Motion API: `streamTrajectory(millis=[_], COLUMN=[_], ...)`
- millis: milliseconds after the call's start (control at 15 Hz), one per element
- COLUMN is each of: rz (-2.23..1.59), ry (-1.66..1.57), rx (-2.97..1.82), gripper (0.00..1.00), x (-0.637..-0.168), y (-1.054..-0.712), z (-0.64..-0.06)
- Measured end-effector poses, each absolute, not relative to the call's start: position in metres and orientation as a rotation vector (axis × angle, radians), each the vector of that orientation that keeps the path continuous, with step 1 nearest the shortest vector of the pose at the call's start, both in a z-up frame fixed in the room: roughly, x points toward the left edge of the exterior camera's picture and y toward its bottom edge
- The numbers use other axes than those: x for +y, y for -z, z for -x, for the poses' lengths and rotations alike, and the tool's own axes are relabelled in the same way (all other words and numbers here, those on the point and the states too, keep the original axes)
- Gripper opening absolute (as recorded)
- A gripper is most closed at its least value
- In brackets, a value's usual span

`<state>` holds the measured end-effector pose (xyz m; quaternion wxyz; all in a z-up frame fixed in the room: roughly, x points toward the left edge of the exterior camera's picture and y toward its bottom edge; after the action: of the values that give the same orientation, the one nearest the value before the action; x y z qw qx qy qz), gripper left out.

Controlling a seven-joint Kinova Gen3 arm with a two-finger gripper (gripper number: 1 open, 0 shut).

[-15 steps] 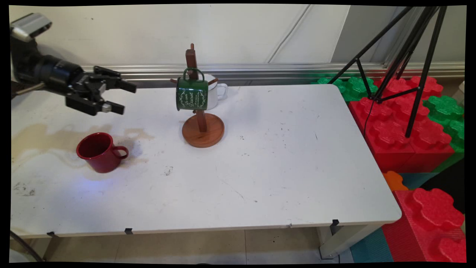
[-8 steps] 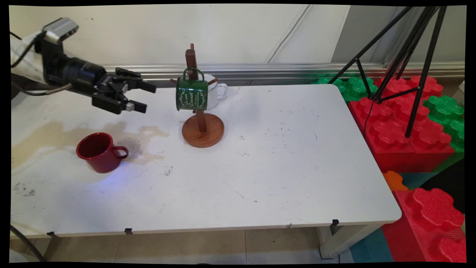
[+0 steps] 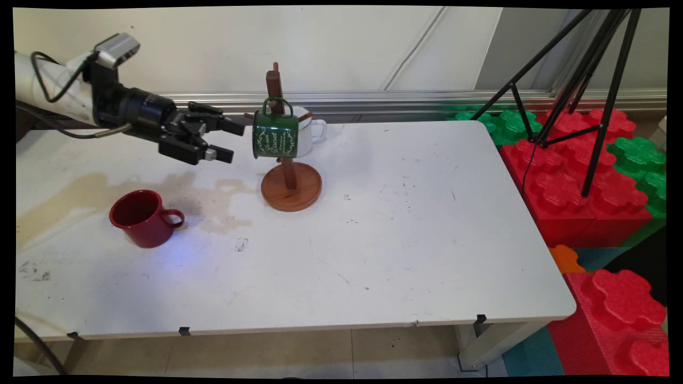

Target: Pick up the green mug from the rack

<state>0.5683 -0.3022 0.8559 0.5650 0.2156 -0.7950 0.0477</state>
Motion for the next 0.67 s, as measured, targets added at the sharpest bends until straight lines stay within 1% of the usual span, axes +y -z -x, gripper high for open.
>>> streamTrajectory(millis=[667], rz=[-0.526], ry=[-0.127], rx=[-1.819], gripper=[1.00], x=[-0.322], y=[-0.837], z=[-0.542])
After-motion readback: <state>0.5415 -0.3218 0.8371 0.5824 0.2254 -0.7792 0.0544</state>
